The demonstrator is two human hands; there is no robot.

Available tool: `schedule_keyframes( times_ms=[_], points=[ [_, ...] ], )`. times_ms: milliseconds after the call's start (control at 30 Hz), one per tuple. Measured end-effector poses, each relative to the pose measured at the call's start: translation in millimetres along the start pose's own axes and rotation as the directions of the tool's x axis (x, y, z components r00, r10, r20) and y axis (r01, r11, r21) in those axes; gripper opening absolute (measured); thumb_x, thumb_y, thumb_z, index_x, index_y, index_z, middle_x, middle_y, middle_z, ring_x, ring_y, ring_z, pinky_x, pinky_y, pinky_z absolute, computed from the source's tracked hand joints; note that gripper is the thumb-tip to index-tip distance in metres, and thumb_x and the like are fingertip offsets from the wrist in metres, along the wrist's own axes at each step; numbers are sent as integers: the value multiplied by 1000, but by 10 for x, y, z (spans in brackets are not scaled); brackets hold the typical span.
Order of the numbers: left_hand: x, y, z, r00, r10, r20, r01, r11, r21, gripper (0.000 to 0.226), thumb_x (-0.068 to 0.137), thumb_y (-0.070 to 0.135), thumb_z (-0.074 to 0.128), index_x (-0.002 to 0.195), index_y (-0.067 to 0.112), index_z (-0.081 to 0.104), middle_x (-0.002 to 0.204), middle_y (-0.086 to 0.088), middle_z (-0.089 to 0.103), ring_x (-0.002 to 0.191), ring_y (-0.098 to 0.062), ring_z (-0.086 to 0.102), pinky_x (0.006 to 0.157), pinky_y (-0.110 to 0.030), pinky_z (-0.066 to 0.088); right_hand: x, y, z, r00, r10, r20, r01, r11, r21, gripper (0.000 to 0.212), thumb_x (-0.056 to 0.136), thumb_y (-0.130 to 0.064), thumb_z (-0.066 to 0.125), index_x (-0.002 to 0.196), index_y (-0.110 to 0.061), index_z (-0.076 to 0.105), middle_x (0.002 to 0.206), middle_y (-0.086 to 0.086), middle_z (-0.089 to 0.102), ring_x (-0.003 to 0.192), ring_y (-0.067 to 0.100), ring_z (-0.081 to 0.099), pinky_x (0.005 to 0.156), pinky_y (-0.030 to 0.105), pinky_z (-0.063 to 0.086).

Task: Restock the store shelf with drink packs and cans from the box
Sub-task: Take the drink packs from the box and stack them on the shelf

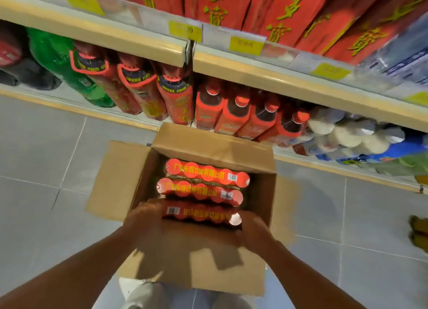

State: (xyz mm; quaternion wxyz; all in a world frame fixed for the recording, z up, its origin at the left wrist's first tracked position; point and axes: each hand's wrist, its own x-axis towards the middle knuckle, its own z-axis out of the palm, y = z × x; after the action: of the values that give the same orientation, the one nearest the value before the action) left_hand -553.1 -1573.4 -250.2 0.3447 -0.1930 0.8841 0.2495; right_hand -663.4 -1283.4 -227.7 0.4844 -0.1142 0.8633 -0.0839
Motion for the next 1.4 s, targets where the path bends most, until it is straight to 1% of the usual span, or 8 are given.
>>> schedule_keyframes(
  times_ms=[67,200,467,600,833,1100,1233,1400],
  points=[
    [193,-97,121,997,-76,-26,79,987,138,45,82,33,63,126,22,55,114,-7,63,101,-28,67,87,-38,55,385,248,351,999,46,27,-45,998,-43,51,83,-24,56,134,-25,51,129,3,64,112,23,65,96,35,55],
    [453,-187,315,985,-169,44,159,970,185,55,77,26,62,127,11,44,122,-10,57,111,-30,63,92,-38,53,556,188,474,991,130,12,-127,984,-122,50,88,-24,60,136,-15,47,131,9,58,118,27,61,101,35,51],
    [969,-371,723,978,-159,133,154,987,50,59,63,39,74,117,24,55,107,-1,66,96,-23,67,81,-39,58,1091,334,770,967,252,-30,-252,967,-23,57,88,-29,67,137,-13,42,127,10,61,114,29,63,95,38,53],
    [1064,-397,819,984,-154,87,144,984,107,53,65,44,72,114,25,59,100,0,69,90,-22,69,76,-39,60,1188,335,863,951,303,-69,-303,953,-2,60,89,-32,65,140,-13,41,127,11,61,114,29,62,96,39,53],
    [930,-234,577,986,-150,68,132,966,222,41,76,37,72,112,18,62,100,-4,69,90,-22,68,78,-34,58,1022,286,746,954,277,-116,-276,961,22,47,86,-25,68,128,-13,49,120,10,64,109,28,64,90,37,54],
    [491,-1,-17,984,-162,75,121,912,391,41,80,35,63,115,14,59,111,-6,68,100,-21,67,82,-28,53,511,73,331,954,293,-60,-289,955,67,38,84,-35,72,113,-21,53,110,3,67,96,23,68,83,35,59],
    [241,148,-423,989,-123,82,87,934,346,43,83,35,67,119,15,55,115,-4,66,104,-20,64,83,-25,49,190,-55,26,955,291,-49,-287,955,67,49,79,-32,78,117,-21,49,110,1,65,95,20,66,83,32,59],
    [-193,393,-1024,993,-102,66,80,957,277,46,78,38,71,116,18,56,115,-3,66,104,-21,64,82,-26,49,-326,-198,-432,962,262,-78,-245,953,180,43,77,-39,75,111,-31,49,102,-7,65,88,14,64,77,29,59]
  ],
)
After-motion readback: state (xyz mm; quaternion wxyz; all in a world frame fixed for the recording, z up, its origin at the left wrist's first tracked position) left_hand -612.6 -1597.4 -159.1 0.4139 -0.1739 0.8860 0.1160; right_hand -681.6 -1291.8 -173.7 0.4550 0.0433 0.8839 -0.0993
